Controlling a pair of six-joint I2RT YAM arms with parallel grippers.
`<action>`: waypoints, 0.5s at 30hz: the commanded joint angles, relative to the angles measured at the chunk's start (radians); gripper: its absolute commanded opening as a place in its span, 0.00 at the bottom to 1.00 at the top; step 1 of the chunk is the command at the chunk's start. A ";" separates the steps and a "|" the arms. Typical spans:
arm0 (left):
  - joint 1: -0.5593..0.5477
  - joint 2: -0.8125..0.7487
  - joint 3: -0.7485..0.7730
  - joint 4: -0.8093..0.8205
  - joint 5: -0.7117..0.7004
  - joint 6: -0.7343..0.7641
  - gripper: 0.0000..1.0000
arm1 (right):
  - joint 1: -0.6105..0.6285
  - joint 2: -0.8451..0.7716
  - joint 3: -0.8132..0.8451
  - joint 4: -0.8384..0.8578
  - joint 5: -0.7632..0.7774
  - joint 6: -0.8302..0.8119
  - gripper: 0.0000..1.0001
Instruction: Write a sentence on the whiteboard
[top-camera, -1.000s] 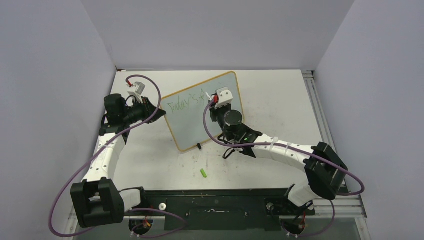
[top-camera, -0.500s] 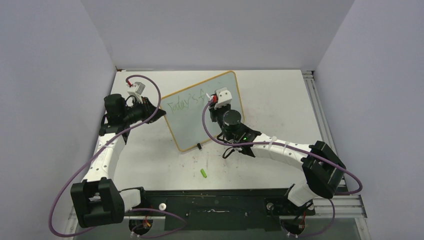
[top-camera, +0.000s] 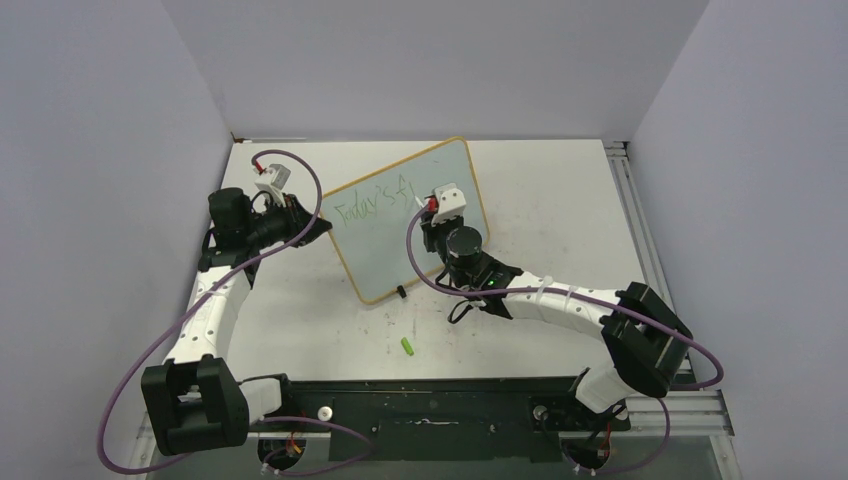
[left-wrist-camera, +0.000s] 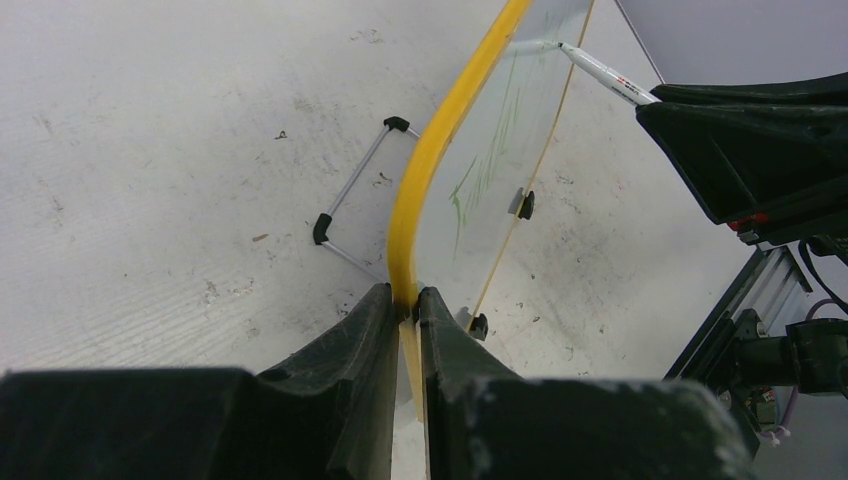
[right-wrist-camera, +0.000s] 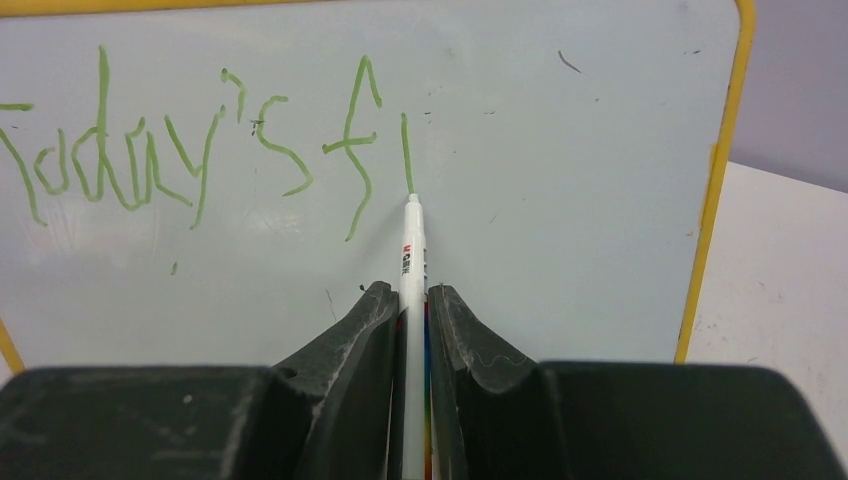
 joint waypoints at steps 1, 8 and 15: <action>-0.003 -0.010 0.029 0.010 -0.002 0.008 0.00 | -0.004 -0.039 -0.002 -0.010 0.026 0.015 0.05; -0.004 -0.010 0.028 0.011 -0.002 0.009 0.00 | -0.008 -0.035 0.028 0.005 0.048 -0.014 0.05; -0.004 -0.011 0.028 0.010 -0.001 0.009 0.00 | -0.008 -0.023 0.065 0.018 0.044 -0.040 0.05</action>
